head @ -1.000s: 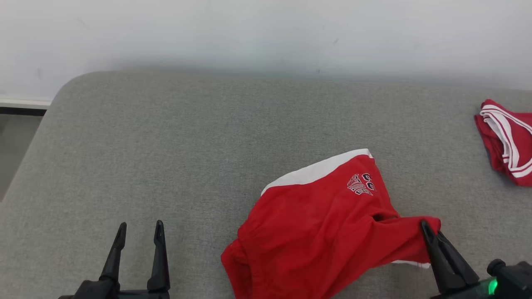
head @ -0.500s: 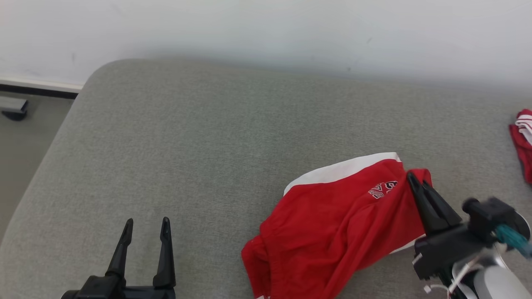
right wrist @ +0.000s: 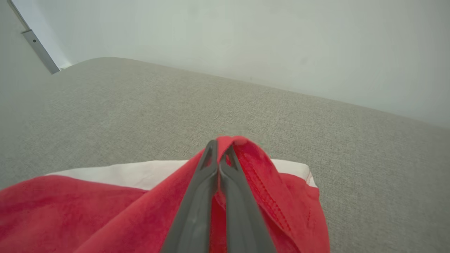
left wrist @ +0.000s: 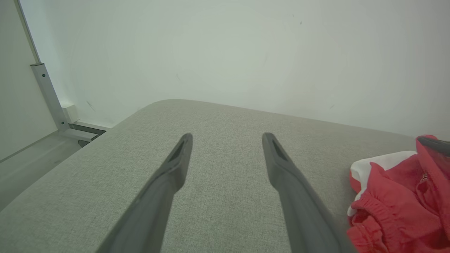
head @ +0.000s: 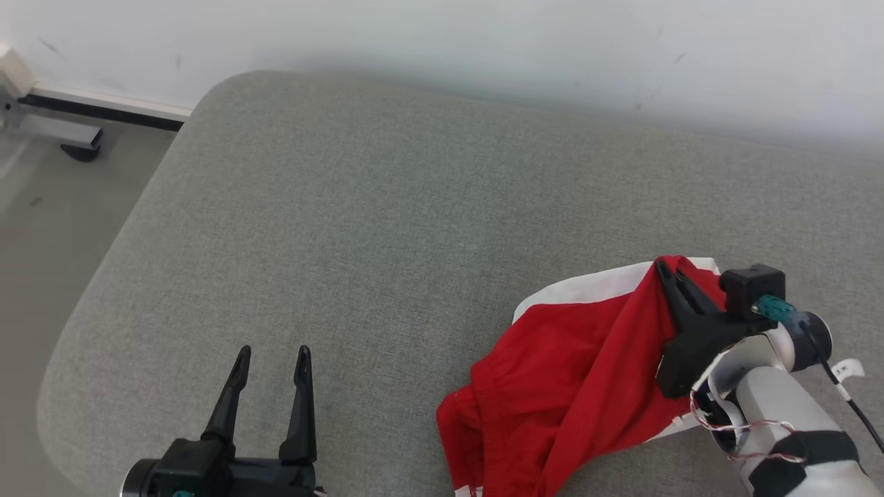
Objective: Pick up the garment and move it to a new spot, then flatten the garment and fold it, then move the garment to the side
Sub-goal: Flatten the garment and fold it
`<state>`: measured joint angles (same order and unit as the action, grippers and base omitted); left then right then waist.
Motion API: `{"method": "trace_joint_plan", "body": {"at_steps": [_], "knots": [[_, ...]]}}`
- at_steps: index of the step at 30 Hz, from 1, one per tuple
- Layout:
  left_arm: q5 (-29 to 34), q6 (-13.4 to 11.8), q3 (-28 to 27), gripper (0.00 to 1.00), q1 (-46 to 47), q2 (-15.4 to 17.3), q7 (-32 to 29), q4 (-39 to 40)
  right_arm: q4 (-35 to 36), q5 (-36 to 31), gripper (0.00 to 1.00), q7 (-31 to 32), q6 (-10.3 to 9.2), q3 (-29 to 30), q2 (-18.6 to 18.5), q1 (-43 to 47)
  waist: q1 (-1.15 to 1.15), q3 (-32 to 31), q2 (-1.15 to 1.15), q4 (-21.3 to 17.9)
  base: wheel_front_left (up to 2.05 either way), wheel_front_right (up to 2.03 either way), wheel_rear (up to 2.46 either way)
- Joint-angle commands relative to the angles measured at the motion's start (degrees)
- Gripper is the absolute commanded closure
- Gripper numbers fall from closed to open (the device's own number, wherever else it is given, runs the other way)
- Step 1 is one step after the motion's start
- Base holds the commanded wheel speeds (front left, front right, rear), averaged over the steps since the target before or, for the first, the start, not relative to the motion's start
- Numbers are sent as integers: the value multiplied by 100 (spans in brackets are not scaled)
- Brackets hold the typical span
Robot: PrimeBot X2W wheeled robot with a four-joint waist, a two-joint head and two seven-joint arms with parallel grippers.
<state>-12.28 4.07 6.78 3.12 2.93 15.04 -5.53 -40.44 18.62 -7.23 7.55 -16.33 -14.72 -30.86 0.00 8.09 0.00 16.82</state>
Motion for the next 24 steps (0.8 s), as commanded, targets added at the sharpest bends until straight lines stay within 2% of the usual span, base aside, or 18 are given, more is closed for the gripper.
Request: {"method": "trace_joint_plan", "body": {"at_steps": [1,5,6,7,8,11,15,20,24], "knots": [[-16,-8,25,0,85,-6,18,-3,-244,29,100,-76,-16,-37,55,-163,0,50,0,52,0,0,0],[-27,-35,68,0,102,-6,18,-18,-922,96,100,-261,-16,-165,125,-460,0,63,0,53,0,0,0],[-26,-44,73,0,98,-6,18,-21,-1045,123,82,-311,-16,-215,145,-519,0,57,0,37,0,0,0],[-22,-48,53,0,83,-5,18,-20,-1146,136,35,-366,-16,-265,161,-577,0,42,0,5,0,0,0],[-18,-44,44,0,69,-6,18,-21,-1226,167,0,-412,-16,-306,167,-619,0,28,0,-25,0,0,0],[23,-19,28,0,16,-7,18,-35,-1345,294,0,-570,-16,-434,179,-674,0,-50,0,-142,0,0,0],[102,-15,-48,0,-74,-6,18,-34,-1159,481,0,-731,-16,-643,99,-542,0,-186,0,-350,0,0,0],[155,33,-173,0,-185,-6,18,1,-587,608,0,-793,-16,-786,-88,-208,0,-306,0,-654,0,0,0],[200,49,-235,0,-217,-6,18,25,52,606,0,-798,-16,-651,-249,78,0,-335,0,-826,0,0,0]]}}
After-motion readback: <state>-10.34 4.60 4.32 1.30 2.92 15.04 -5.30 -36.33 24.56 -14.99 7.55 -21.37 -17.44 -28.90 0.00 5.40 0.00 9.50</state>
